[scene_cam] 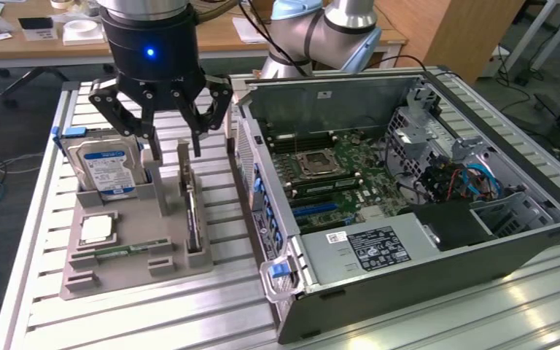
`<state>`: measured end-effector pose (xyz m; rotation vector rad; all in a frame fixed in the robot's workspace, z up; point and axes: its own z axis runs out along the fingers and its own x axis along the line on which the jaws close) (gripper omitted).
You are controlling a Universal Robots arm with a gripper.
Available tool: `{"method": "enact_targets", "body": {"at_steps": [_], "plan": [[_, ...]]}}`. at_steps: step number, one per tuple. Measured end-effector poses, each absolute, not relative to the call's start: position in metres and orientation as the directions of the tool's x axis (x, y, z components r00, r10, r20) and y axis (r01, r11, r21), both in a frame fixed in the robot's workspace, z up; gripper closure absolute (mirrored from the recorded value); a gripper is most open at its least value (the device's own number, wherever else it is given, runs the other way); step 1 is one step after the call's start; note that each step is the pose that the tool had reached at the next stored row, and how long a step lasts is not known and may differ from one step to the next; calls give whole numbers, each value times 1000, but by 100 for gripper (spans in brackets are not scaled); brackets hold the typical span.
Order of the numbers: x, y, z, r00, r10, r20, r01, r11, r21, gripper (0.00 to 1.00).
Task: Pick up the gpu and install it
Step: 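Pick up the gpu and move the gpu toward the slot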
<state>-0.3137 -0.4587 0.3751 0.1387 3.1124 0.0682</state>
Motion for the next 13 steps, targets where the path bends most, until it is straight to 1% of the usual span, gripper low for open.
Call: {"method": "enact_targets", "body": {"at_steps": [13], "plan": [[-314,-459,369,-996,89,-23,88,995,45,47]]}}
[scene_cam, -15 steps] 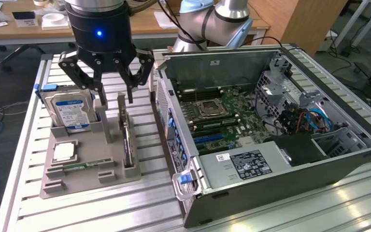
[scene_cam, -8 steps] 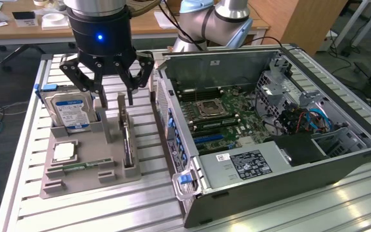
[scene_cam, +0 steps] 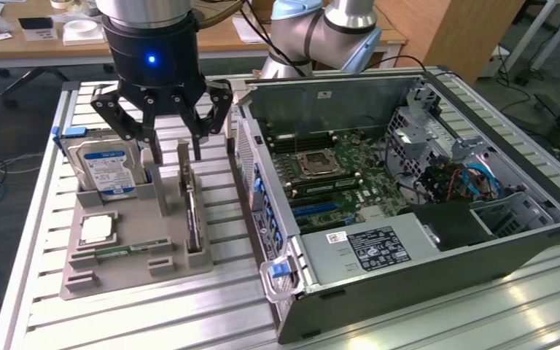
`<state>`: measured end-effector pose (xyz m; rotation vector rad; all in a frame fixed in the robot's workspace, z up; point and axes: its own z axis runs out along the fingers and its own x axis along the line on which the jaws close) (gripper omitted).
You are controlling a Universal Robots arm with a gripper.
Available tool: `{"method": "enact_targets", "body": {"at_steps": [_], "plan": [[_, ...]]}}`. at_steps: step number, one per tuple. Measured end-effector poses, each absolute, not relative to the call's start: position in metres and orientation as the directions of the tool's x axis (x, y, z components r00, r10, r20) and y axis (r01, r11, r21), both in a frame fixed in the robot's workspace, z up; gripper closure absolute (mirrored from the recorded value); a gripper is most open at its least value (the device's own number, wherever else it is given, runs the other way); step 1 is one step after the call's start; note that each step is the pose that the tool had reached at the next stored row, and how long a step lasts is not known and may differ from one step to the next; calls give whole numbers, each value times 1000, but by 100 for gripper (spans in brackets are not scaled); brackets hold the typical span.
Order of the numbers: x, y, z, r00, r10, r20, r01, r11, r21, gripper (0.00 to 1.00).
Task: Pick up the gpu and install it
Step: 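Pick up the gpu and move the gpu toward the slot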
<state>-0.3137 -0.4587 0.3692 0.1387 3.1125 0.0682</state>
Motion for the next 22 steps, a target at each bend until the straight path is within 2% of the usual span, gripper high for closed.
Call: {"method": "enact_targets", "body": {"at_steps": [22], "plan": [[-314,-459,358,-996,89,-23,88,995,45,47]]}}
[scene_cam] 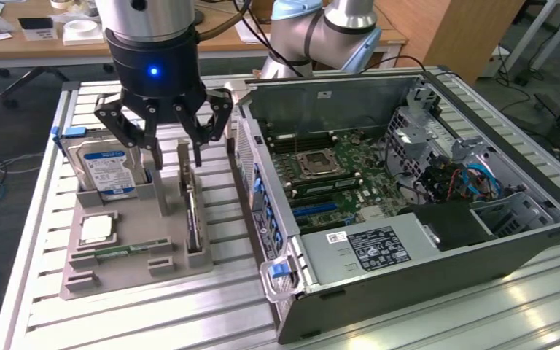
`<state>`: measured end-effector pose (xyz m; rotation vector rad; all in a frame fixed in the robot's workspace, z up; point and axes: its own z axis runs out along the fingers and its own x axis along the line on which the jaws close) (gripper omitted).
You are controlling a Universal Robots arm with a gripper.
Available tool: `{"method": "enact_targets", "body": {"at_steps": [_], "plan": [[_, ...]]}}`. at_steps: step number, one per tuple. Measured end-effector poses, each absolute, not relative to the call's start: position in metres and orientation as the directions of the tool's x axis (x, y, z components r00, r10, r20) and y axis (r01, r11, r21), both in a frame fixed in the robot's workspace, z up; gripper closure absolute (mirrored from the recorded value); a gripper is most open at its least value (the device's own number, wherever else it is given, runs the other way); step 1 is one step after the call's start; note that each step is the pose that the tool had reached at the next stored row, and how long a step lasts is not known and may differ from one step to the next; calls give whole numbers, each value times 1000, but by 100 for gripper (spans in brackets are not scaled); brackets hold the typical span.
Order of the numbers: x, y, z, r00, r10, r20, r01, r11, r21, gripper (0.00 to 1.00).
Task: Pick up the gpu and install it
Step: 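Pick up the gpu and move the gpu toward the slot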
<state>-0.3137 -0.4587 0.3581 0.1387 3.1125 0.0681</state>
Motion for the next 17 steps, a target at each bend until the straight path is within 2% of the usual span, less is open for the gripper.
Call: {"method": "enact_targets", "body": {"at_steps": [17], "plan": [[-314,-459,354,-996,89,-23,88,995,45,47]]}}
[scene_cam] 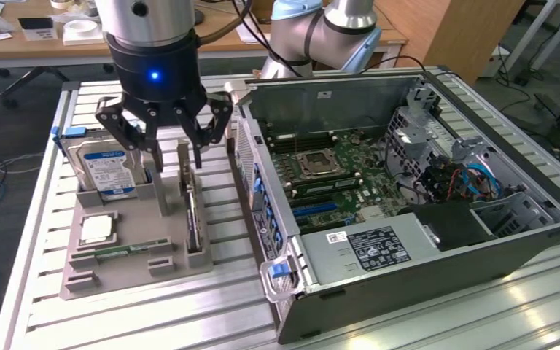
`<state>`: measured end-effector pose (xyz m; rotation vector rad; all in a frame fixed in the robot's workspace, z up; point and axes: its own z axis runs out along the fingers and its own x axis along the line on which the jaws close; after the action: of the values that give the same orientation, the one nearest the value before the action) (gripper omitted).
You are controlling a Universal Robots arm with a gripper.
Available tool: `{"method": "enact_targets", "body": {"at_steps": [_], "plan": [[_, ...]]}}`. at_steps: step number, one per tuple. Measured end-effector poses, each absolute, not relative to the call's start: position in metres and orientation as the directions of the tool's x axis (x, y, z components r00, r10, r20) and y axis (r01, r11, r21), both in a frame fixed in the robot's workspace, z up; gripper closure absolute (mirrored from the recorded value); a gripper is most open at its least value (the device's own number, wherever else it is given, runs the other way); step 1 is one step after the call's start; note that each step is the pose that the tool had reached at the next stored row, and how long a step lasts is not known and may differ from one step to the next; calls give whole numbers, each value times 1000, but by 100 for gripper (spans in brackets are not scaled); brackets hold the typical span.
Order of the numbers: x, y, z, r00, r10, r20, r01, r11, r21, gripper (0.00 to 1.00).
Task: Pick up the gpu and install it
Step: 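Pick up the gpu and move the gpu toward the slot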
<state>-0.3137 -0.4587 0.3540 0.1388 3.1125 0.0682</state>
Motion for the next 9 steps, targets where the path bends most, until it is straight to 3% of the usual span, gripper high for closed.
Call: {"method": "enact_targets", "body": {"at_steps": [9], "plan": [[-314,-459,351,-996,89,-23,88,995,44,47]]}}
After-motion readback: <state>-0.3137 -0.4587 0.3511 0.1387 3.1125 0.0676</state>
